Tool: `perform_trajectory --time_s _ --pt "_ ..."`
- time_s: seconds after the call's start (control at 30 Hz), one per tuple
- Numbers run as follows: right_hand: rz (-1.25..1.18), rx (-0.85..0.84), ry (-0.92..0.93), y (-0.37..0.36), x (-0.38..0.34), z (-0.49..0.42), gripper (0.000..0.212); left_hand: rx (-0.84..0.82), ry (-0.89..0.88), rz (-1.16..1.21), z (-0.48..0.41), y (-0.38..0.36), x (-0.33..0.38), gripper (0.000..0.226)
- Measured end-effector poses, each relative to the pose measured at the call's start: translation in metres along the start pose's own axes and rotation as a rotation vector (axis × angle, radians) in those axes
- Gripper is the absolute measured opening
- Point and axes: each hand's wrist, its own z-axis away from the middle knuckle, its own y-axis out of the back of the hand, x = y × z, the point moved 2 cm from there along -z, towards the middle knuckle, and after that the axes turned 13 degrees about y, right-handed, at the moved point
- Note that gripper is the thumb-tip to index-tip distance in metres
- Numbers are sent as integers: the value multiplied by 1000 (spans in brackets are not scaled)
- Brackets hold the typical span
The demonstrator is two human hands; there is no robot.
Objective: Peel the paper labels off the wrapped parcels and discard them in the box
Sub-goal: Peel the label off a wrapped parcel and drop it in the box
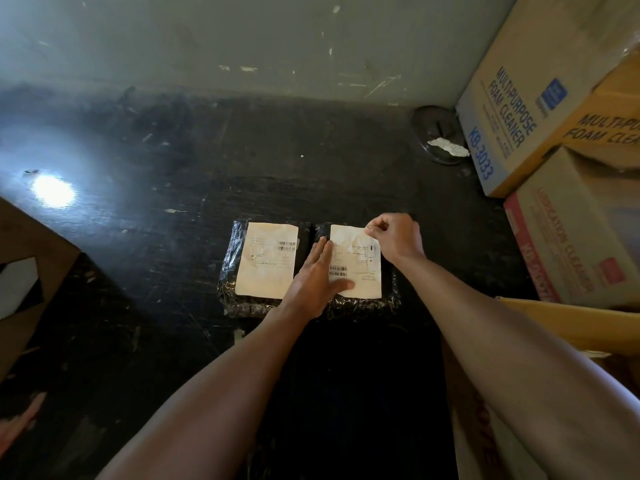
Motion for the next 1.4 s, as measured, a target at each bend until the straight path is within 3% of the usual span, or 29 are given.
perform_trajectory --time_s 0.37,0.73,0.93,1.03,1.13,1.27,1.4 --pt "-218 55 43 30 -9 18 4 -84 -79 1 4 6 -6 120" --pt "-357 77 62 58 -25 42 5 -45 -123 -72 3 8 -5 115" --pt "-391 310 101 105 -34 47 11 -24 -84 -165 12 11 -2 118" --pt "-322 381 122 141 -35 59 17 5 -98 -204 20 15 1 111" --pt "-250 429 100 164 -23 81 5 37 -111 -195 33 22 5 98" --pt "-157 464 58 187 5 114 7 63 -163 -188 54 27 17 87" --pt "-123 506 -55 215 44 144 12 28 -229 -103 79 16 43 82"
